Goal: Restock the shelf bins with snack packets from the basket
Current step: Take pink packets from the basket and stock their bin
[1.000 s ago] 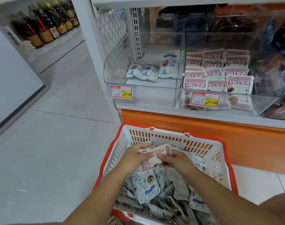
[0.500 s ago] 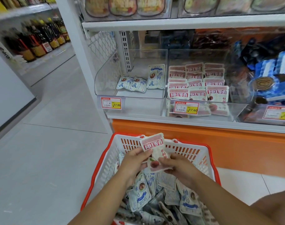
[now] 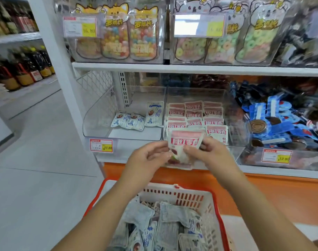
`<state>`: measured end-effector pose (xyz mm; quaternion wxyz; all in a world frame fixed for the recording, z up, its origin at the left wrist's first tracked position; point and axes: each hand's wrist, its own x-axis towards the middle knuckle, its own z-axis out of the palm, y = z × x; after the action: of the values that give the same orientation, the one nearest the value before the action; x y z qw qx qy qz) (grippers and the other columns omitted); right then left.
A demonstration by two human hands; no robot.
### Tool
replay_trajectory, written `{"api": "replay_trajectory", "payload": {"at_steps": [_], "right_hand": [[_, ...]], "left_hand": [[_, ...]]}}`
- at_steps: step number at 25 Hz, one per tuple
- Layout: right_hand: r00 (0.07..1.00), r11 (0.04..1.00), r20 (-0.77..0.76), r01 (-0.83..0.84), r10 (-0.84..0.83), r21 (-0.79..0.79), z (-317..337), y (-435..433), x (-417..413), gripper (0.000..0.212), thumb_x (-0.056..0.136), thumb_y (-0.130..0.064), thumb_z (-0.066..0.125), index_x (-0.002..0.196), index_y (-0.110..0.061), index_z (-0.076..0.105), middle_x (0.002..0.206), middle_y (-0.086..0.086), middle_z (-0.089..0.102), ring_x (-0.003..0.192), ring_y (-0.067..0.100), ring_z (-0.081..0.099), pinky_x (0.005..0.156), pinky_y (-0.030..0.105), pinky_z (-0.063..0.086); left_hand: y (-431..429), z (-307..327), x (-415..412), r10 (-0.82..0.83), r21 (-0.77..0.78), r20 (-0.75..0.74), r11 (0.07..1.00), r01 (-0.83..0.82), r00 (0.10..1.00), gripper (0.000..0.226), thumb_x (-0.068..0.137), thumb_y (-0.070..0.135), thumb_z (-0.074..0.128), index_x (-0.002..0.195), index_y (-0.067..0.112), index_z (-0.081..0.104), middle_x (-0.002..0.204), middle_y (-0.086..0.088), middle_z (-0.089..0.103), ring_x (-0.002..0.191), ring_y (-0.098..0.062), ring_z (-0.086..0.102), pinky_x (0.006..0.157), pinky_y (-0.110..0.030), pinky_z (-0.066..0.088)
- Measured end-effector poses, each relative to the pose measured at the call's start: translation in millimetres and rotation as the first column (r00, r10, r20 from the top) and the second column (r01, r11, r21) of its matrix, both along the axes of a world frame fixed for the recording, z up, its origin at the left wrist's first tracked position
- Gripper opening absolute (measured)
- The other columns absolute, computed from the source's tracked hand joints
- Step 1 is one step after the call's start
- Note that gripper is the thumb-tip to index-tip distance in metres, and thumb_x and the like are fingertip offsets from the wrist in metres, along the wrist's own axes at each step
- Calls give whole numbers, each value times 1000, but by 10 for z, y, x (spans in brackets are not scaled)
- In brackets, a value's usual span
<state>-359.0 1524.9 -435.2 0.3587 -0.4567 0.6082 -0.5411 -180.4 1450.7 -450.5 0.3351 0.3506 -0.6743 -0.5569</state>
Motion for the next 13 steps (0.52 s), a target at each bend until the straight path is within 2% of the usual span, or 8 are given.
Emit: {"api": "replay_trajectory", "payload": {"at_steps": [3,6,8,10,12,13], "right_hand": [[958,976,-190,208,-215,-58,487,-189,-531,15,82,-19,76,95,-25,73,86,-11,75,79,4,69,72,19,51],[889,945,-374,317,-265,83,535,-458,-1033,20,78,-18,81,96,-20,72,85,-6,74,76,9,68,69,28,53],[882,912,-440,309,-169,270,383,-685,-1166,29,74,-17,84,98,-13,68,89,5,73,78,20,70,74,38,59],[846,832,-529,250,61,495,196,-890,-1128,32,76,-19,82,98,-8,62,86,9,72,69,19,69,65,32,60],[726,714,-602,223,332,663,121,-1025,-1067,28,83,-26,77,96,-8,60,85,9,73,60,17,67,59,25,56],[674,676,-613,225,412,702,164,-1080,-1085,28,85,-31,74,96,-8,62,87,8,73,63,18,68,61,25,55]], "left_hand": [[-279,329,-155,79,-290,133,956,-37,988,29,90,25,65,115,39,65,107,28,67,95,12,61,85,-14,46],[-522,420,-348,129,-473,251,881,5,960,31,92,23,62,120,35,65,108,26,63,95,13,58,84,-14,46],[-599,402,-519,124,-576,383,807,132,915,33,94,25,60,125,33,62,118,17,62,101,6,58,90,-22,50],[-598,334,-708,117,-636,562,694,338,819,32,98,32,53,129,31,59,129,10,59,114,-8,56,99,-31,46],[-525,234,-870,90,-577,741,592,562,665,37,102,39,39,135,28,54,142,6,49,129,-17,46,106,-37,40],[-493,180,-944,60,-510,805,578,637,590,43,103,44,32,141,29,47,151,7,39,137,-18,37,111,-38,34]]}}
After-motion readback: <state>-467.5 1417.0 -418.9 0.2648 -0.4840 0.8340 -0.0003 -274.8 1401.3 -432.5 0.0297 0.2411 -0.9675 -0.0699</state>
